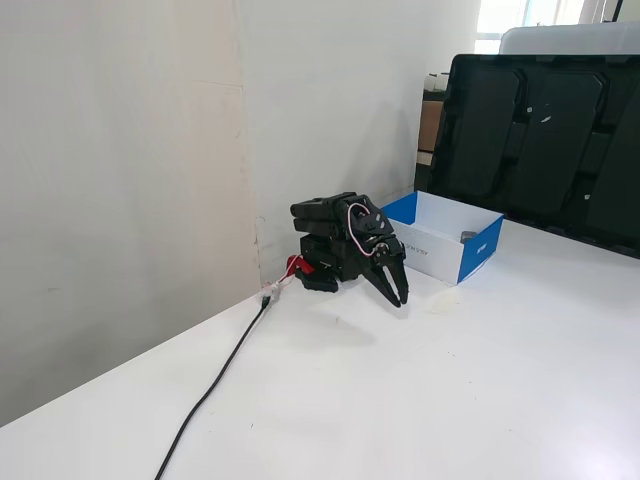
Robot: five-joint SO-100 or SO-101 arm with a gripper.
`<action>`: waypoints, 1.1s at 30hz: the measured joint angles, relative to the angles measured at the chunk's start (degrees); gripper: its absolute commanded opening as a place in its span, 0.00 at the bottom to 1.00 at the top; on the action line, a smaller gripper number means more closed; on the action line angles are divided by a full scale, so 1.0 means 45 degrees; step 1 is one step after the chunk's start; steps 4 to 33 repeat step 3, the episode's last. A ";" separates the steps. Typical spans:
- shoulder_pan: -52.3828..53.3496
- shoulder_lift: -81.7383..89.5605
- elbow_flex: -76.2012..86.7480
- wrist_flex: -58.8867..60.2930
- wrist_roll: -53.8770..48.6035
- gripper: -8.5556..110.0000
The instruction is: Pick the gray block and keep it in the box.
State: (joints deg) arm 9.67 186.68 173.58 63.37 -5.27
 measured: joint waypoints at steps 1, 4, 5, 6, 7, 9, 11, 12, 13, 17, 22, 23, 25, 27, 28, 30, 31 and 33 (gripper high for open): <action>0.0000 0.0000 0.0000 0.0000 0.0000 0.07; 0.0000 0.0000 0.0000 0.0000 0.0000 0.07; 0.0000 0.0000 0.0000 0.0000 0.0000 0.07; 0.0000 0.0000 0.0000 0.0000 0.0000 0.07; 0.0000 0.0000 0.0000 0.0000 0.0000 0.07; 0.0000 0.0000 0.0000 0.0000 0.0000 0.07; 0.0000 0.0000 0.0000 0.0000 0.0000 0.07; 0.0000 0.0000 0.0000 0.0000 0.0000 0.07; 0.0000 0.0000 0.0000 0.0000 0.0000 0.07; 0.0000 0.0000 0.0000 0.0000 0.0000 0.07; 0.0000 0.0000 0.0000 0.0000 0.0000 0.07; 0.0000 0.0000 0.0000 0.0000 0.0000 0.07; 0.0000 0.0000 0.0000 0.0000 0.0000 0.07; 0.0000 0.0000 0.0000 0.0000 0.0000 0.07; 0.0000 0.0000 0.0000 0.0000 0.0000 0.07; 0.0000 0.0000 0.0000 0.0000 0.0000 0.07; 0.0000 0.0000 0.0000 0.0000 0.0000 0.07; 0.0000 0.0000 0.0000 0.0000 0.0000 0.07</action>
